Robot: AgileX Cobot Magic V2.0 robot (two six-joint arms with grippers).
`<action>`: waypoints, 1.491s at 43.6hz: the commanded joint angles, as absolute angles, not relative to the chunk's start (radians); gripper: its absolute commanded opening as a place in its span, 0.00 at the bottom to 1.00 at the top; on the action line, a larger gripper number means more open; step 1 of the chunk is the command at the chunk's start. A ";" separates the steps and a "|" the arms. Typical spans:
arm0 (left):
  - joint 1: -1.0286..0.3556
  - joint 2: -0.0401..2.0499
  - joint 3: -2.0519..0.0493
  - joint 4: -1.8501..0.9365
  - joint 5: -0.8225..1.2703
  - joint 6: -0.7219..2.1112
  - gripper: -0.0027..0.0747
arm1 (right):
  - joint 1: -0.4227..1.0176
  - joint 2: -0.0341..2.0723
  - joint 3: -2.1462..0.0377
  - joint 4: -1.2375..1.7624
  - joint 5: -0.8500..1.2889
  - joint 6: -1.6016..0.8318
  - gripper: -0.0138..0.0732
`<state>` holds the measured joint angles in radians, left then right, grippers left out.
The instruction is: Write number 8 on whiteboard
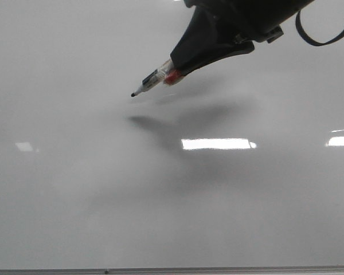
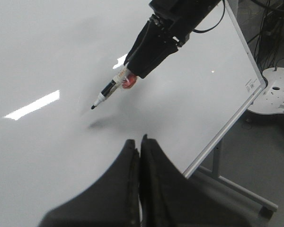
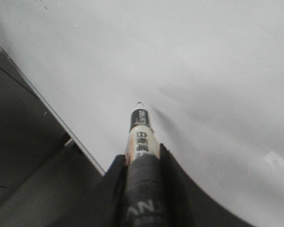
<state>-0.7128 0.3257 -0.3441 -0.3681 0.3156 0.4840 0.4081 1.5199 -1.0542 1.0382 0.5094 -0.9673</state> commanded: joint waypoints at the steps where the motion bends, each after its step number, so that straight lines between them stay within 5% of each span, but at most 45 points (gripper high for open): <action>1: -0.710 0.331 -0.373 -0.389 0.247 0.473 0.01 | 0.414 1.519 -1.114 1.095 0.481 -0.997 0.08; 65: -0.710 0.333 -0.373 -0.389 0.260 0.473 0.01 | 0.476 1.709 -1.022 1.085 0.424 -1.036 0.08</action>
<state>-0.7128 0.3257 -0.3441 -0.3681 0.3288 0.4840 0.4554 1.7311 -0.9853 1.0452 0.4932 -1.0207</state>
